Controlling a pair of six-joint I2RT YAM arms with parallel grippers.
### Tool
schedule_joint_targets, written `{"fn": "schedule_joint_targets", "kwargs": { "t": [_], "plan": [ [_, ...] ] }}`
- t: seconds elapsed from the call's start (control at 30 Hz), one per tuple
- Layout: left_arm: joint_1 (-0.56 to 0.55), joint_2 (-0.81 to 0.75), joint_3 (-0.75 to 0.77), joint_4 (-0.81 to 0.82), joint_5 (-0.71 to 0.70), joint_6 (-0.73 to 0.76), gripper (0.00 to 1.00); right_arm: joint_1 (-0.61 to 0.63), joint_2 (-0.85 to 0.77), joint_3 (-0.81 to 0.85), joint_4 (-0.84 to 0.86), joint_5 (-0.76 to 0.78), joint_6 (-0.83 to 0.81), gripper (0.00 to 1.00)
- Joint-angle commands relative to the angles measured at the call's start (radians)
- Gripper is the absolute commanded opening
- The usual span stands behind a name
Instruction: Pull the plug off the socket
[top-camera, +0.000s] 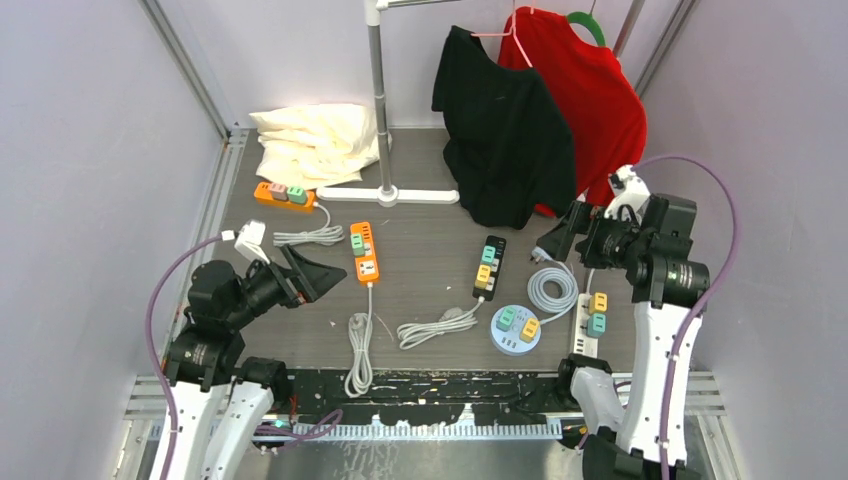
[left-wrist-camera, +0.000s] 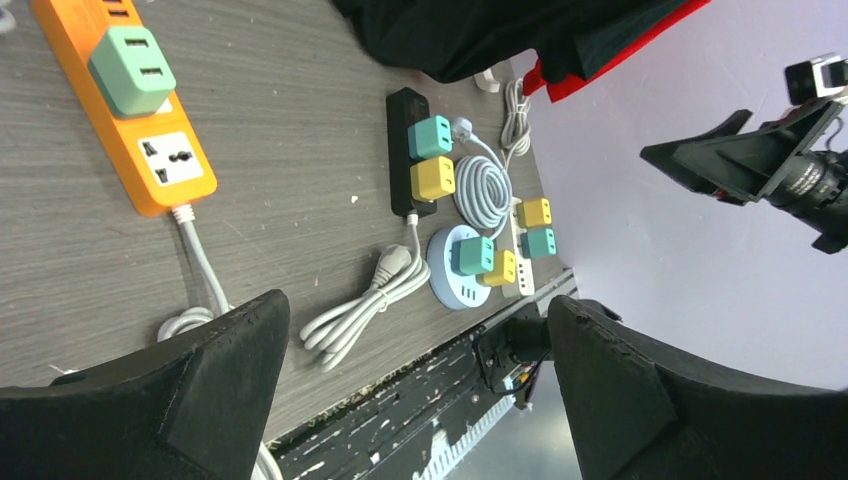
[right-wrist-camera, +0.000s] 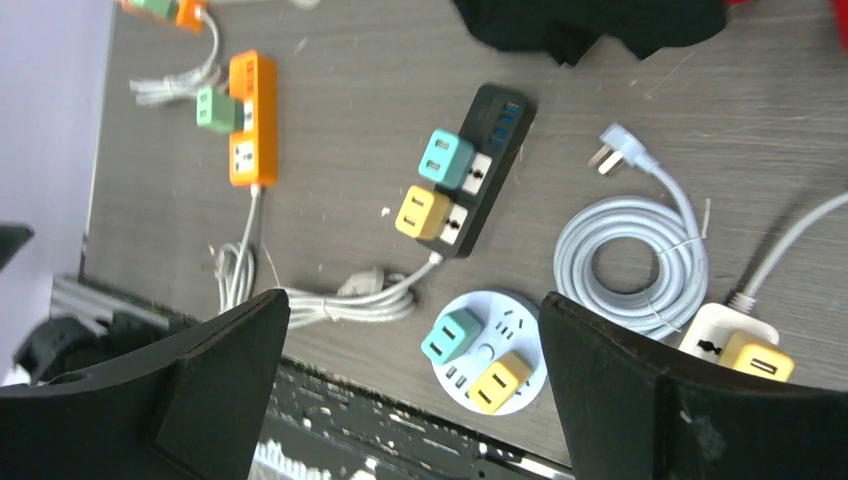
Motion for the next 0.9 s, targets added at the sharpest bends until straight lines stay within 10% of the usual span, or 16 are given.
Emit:
{"fn": "schedule_joint_targets", "kwargs": {
  "t": [0.0, 0.5, 0.87],
  "plan": [
    [-0.004, -0.008, -0.059, 0.117, 0.061, -0.060, 1.00, 0.007, 0.035, -0.040, -0.034, -0.136, -0.229, 1.00],
    [-0.017, 0.244, -0.152, 0.059, -0.141, 0.015, 0.92, 0.007, 0.192, -0.228, 0.131, -0.165, -0.302, 1.00],
    [-0.424, 0.554, 0.080, -0.096, -0.897, -0.018, 0.90, 0.008, 0.122, -0.293, 0.188, -0.172, -0.332, 1.00]
  ]
}}
